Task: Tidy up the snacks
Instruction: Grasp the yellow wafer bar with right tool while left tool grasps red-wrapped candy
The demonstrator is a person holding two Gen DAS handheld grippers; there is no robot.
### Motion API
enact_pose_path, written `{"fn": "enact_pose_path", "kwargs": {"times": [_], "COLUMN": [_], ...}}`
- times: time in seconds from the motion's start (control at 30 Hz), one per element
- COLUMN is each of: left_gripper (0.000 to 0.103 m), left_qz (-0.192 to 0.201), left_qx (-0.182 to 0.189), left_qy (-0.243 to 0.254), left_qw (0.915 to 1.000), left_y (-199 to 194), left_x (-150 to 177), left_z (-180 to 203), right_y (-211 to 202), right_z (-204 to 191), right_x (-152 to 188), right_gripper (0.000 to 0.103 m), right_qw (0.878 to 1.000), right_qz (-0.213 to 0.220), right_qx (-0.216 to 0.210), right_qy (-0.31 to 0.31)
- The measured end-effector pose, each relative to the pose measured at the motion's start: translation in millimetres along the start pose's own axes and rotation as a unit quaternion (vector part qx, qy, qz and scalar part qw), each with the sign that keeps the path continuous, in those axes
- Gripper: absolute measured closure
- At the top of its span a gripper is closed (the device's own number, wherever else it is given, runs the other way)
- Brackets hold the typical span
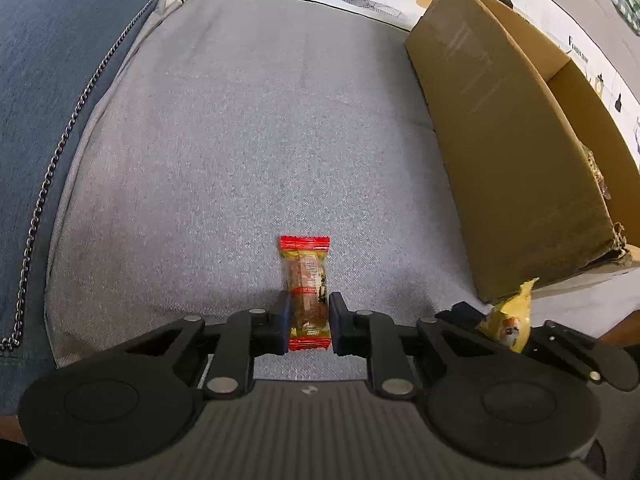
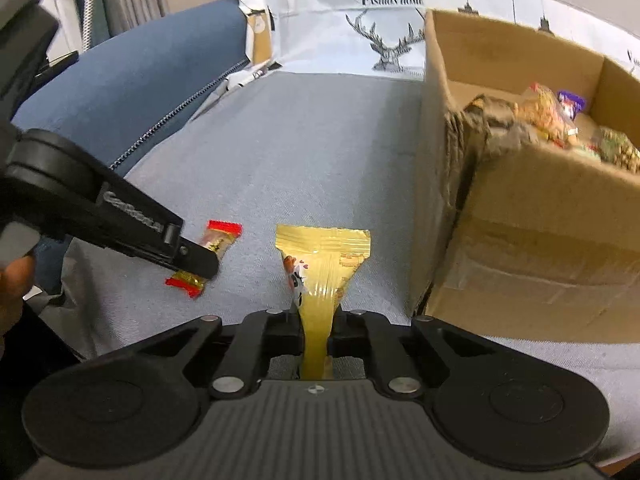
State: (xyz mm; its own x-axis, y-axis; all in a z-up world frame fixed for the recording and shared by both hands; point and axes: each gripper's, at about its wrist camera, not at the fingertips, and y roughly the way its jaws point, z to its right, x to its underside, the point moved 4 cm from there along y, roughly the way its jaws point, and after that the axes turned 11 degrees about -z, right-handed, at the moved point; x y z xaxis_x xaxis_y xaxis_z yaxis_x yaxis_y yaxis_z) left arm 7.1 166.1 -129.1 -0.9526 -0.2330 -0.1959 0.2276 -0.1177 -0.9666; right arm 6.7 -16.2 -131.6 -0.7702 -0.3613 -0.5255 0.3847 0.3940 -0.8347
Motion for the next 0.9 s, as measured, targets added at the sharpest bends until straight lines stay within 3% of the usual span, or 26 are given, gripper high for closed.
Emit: {"fn": "enact_pose_path", "kwargs": {"times": [0.1,0.27,0.53,0.77,0.9], "left_gripper": [0.082,0.081,0.083,0.083,0.083], "left_qz": [-0.002,0.003,0.017,0.068,0.065], "left_qx": [-0.008,-0.030,-0.066,-0.053,-0.042], "left_qy": [0.007,0.031,0.078,-0.008,-0.054], "left_qw": [0.9999,0.9991,0.9947,0.9963,0.9956], "left_y": [0.6,2.4,1.6,-20.0,-21.6], "left_x": [2.4,4.1,11.0,0.8,0.8], "left_z": [3.4,11.5,28.1,2.6,-10.0], "right_y": [-5.7,10.9,12.1,1.4,9.5], "right_z": [-2.8,2.5,-0.5,-21.3,-40.6], "right_x": [1.3,5.2,2.6,-9.9,-26.9], "right_gripper": [0.093,0.093,0.093,0.093,0.093], "right_qw": [1.000,1.000,1.000,0.998,0.996], "right_qz": [0.009,-0.025,-0.022,0.019,0.038], "right_qx": [0.002,0.012,0.015,0.022,0.031], "right_qy": [-0.013,-0.003,-0.013,-0.049,-0.077]}}
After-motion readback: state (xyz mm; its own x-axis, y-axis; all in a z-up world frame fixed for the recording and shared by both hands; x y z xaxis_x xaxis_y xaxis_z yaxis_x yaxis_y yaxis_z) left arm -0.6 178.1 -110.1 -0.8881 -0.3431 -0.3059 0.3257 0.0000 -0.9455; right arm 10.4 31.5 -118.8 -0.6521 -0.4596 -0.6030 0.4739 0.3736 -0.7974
